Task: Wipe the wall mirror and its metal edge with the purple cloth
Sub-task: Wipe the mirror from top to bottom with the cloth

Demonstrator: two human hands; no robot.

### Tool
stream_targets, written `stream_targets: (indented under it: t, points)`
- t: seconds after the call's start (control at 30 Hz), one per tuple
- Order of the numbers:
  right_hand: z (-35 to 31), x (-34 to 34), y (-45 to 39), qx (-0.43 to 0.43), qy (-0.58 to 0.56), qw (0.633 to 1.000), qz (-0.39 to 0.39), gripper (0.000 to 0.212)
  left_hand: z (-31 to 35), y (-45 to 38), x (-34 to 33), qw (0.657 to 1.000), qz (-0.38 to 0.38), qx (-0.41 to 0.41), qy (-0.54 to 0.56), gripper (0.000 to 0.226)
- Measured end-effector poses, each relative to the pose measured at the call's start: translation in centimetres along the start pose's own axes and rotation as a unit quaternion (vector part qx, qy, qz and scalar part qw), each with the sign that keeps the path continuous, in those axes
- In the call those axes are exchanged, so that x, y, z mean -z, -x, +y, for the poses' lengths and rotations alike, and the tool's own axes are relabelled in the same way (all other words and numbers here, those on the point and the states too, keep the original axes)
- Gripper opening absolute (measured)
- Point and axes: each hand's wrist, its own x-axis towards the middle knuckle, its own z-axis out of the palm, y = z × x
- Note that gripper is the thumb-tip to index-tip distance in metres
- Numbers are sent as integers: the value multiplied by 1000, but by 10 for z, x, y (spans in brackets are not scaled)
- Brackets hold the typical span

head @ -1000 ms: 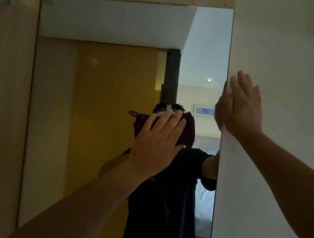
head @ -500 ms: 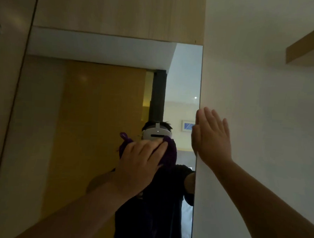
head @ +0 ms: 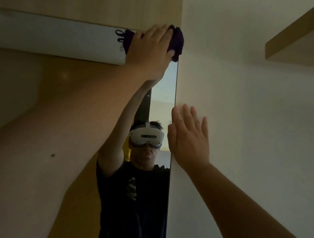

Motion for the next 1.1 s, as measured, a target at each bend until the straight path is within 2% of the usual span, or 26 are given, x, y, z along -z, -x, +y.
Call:
stream_targets:
  t: [0.1,0.27,0.37,0.47,0.63,0.83,0.97,1.1]
  points:
    - [0,2,-1,2,-22,1000,8,58,5,35,-2,998,-6,-57,-4,58]
    - [5,10,-7,-38,-156,981,112,52,23,116,-8,996,3,-90,2,58]
    - [8,14,-8,-67,-191,971,125,55,42,178,-10,992,-21,-127,10,60]
    - [4,15,-1,-83,-192,971,112,58,60,248,-16,986,-34,-159,28,59]
    - [-7,9,31,-83,-169,980,66,57,68,318,-18,981,-60,-183,24,55]
    - [-22,14,62,-55,-97,994,-4,55,48,369,-7,972,-31,-228,42,42]
    - [-47,24,73,-26,-52,998,-18,51,17,380,15,974,-27,-214,72,42]
    - [-90,28,88,7,2,999,-52,54,-46,400,41,983,-11,-162,80,48]
